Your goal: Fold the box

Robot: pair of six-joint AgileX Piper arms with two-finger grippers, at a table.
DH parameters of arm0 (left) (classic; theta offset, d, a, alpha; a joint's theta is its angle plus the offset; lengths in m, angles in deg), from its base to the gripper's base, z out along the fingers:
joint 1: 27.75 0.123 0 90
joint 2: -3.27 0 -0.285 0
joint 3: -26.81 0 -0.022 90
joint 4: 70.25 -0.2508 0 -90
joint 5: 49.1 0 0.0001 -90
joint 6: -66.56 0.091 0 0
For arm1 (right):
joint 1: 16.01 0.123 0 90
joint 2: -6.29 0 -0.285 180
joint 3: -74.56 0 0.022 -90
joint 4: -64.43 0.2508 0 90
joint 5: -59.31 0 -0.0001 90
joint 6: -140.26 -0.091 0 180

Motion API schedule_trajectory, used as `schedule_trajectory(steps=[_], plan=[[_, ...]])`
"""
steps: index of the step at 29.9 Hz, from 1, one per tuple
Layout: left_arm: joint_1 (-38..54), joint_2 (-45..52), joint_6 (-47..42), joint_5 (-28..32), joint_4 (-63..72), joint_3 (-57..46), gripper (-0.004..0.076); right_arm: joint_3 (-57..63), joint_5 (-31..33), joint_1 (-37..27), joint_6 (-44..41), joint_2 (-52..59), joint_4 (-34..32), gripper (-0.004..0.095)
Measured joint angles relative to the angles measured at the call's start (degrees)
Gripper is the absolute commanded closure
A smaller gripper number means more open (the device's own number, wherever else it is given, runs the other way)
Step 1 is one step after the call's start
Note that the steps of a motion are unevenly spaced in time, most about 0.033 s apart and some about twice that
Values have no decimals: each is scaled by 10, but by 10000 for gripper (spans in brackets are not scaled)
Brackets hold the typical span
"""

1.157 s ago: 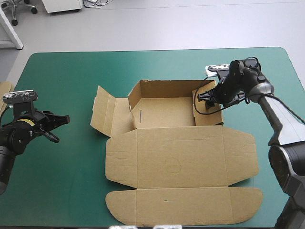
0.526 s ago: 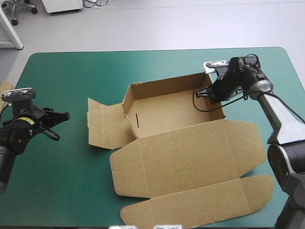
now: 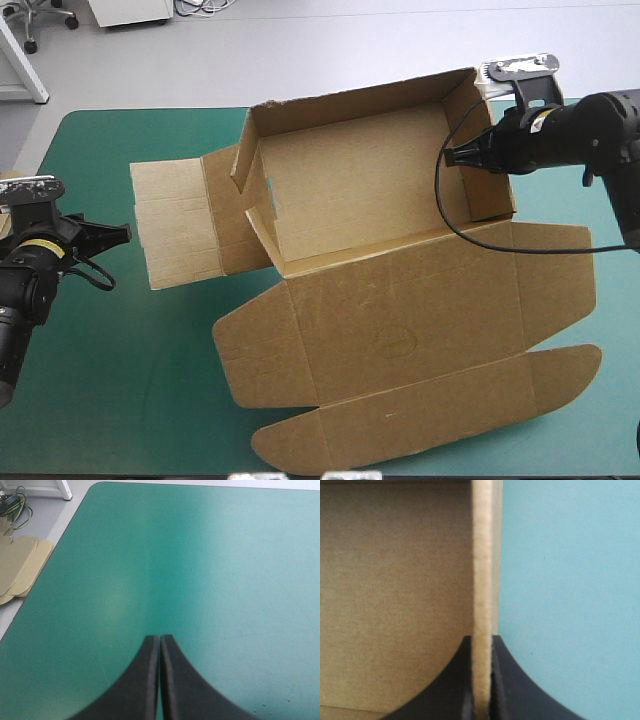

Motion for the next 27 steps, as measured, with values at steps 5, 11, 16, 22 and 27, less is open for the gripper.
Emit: schedule_trajectory(steps=[5,11,16,22,27], plan=[[0,-11,-9,18,-9,0,718,-8,21,0,0,42,-14,927],[0,-64,-1,60,63,0,717,-62,27,0,1,68,-48,927],[0,-126,160,97,304,0,717,-92,27,0,-2,81,-49,928],[0,-187,647,20,821,0,717,-97,27,0,-11,85,-49,928],[0,-216,855,-81,1045,2,717,-97,28,0,-11,85,-49,928]])
